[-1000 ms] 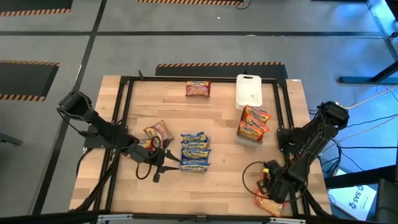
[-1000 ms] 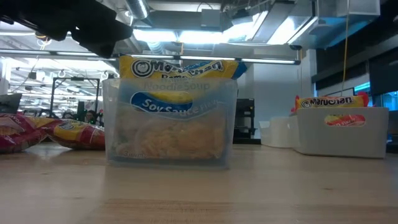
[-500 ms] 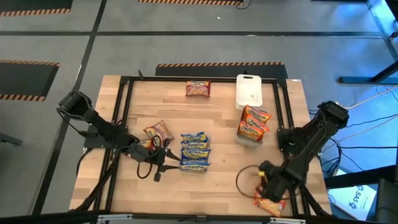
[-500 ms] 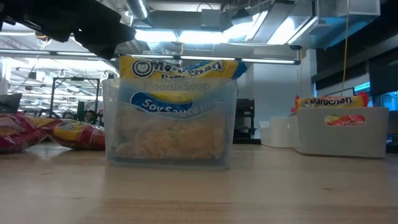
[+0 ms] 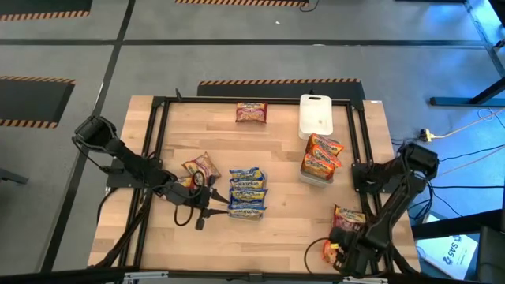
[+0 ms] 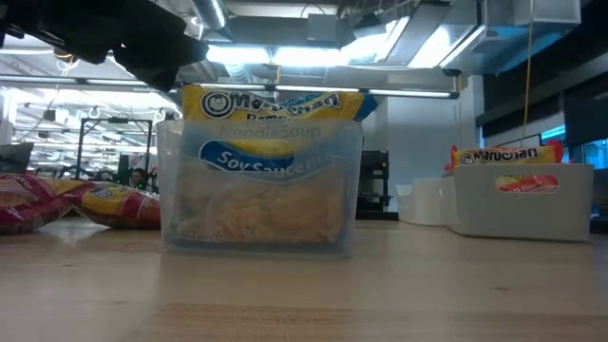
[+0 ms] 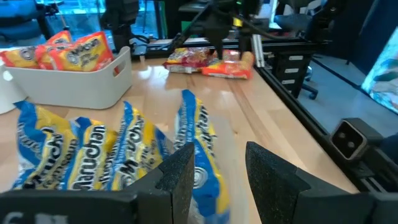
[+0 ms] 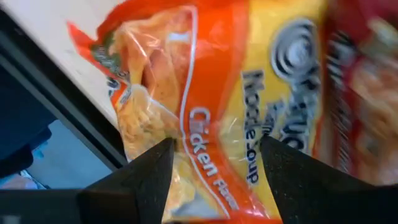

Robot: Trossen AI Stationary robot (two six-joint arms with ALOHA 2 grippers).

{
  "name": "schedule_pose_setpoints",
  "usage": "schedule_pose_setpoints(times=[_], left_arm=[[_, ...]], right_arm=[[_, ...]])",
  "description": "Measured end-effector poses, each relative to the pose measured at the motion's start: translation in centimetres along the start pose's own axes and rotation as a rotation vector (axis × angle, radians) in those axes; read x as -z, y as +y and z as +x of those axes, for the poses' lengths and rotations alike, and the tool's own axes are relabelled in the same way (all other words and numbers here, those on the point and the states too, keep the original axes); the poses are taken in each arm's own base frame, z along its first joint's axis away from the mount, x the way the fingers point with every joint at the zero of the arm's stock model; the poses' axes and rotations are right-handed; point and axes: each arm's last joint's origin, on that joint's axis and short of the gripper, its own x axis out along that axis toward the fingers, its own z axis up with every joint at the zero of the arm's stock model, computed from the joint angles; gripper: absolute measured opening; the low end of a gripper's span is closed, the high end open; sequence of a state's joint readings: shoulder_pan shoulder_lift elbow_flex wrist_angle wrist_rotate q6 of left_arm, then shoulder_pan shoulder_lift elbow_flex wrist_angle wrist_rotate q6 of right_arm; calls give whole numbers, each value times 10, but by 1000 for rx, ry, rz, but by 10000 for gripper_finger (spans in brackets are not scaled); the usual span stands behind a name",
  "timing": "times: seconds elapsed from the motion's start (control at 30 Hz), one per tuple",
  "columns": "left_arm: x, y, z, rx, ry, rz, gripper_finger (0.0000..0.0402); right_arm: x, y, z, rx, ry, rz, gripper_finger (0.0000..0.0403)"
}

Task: Sort Maruchan noodles
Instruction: Put the orange noodle pack into the gray bin

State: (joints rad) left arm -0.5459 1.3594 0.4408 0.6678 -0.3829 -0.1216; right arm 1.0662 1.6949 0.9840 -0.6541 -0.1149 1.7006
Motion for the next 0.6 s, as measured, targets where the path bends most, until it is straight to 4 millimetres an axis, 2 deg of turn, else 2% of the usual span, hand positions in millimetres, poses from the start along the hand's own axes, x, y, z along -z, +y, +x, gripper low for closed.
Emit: schedule_pose_setpoints(times=[0.23, 0.6], left_arm=[[-1, 3, 1, -12, -3, -12, 137], [-5, 2, 1, -1, -51, -86, 137]], right_arm=[[-27, 10, 8, -44, -108, -63, 230], [-96, 9, -2, -13, -362, -222, 230]])
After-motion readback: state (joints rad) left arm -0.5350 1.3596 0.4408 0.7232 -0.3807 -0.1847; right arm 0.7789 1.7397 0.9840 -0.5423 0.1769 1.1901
